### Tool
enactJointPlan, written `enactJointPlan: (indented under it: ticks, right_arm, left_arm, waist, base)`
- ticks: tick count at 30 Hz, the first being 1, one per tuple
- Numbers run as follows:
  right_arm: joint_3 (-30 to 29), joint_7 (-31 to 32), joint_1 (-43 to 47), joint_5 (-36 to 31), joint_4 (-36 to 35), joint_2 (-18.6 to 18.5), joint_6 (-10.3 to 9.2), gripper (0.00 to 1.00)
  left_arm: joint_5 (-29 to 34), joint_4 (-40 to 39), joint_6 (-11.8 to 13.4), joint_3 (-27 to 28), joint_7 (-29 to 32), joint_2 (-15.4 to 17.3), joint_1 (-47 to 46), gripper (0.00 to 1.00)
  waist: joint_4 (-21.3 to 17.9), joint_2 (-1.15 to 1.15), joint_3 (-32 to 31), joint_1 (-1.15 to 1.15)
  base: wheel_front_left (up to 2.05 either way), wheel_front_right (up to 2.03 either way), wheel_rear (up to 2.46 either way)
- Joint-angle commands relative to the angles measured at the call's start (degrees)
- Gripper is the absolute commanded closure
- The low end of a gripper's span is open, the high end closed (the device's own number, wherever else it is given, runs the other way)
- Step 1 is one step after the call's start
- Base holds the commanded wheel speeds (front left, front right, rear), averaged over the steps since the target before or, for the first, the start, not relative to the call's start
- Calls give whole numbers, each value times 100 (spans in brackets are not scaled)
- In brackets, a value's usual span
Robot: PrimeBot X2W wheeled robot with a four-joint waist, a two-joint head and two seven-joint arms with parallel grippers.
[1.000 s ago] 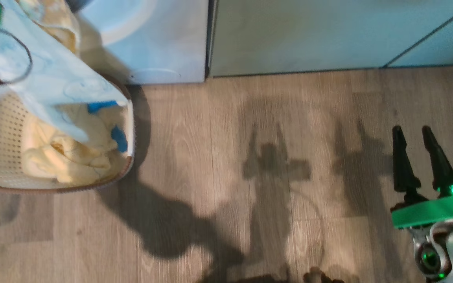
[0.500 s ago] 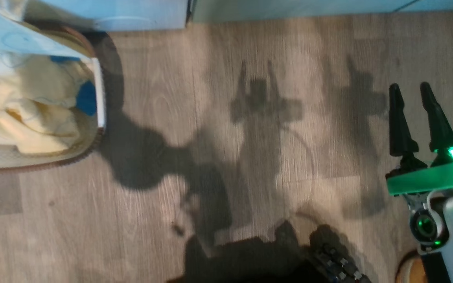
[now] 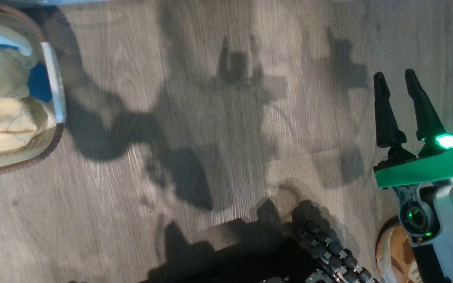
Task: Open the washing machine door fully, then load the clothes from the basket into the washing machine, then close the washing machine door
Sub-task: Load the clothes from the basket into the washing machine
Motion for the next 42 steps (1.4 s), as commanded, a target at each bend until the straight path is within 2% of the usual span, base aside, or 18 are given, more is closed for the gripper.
enactJointPlan:
  ticks: [1,6,11,15,19,23,26,27,28,29,34,42]
  right_arm:
    - [80,-38,25,48,-126,-33,2,0]
    - [87,-38,-4,47,-116,-25,2,0]
    - [91,-38,-21,45,-100,-18,2,0]
    - [90,-38,-46,44,-89,-7,2,0]
    - [104,-38,-74,45,-76,14,2,0]
    - [104,-38,-69,43,-66,16,2,0]
    - [115,-38,-53,33,-55,5,2,0]
    - [94,-38,-41,33,-57,-1,2,0]
    - [64,-38,-22,33,-60,-10,2,0]
    - [36,-38,4,30,-58,-21,2,0]
    - [-48,-38,112,0,-24,-48,2,0]
    - [-104,-38,288,-49,1,-84,2,0]
  left_arm:
    - [59,-129,64,35,-263,245,-369,100]
    - [125,-95,103,35,-888,169,-660,100]
    - [93,-225,224,199,-1076,148,-777,100]
    - [42,-742,289,533,-1101,171,-795,100]
    - [101,-1359,243,948,-1103,168,-496,100]
    - [202,-1301,174,1044,-1104,128,-286,100]
    - [292,-818,100,929,-1101,104,-139,100]
    - [301,-642,96,894,-1073,82,-132,73]
    - [315,-484,93,855,-1047,49,-136,34]
    - [313,-314,99,828,-991,5,-140,0]
    - [331,339,43,613,-686,-208,-52,0]
    - [103,903,-66,459,-658,-471,617,0]
  waist:
    - [-62,0,55,0]
    - [-86,0,122,0]
    - [-91,0,143,0]
    - [-83,0,171,0]
    - [-64,0,169,0]
    - [-33,0,124,0]
    - [-16,0,64,0]
    - [-2,0,45,0]
    - [24,0,21,0]
    - [52,0,-8,0]
    - [186,0,-247,0]
    - [386,0,-926,0]
  base:
    - [0,0,0]
    - [0,0,0]
    - [0,0,0]
    - [0,0,0]
    - [0,0,0]
    - [0,0,0]
    - [0,0,0]
    - [0,0,0]
    - [0,0,0]
    - [0,0,0]
    - [0,0,0]
    - [0,0,0]
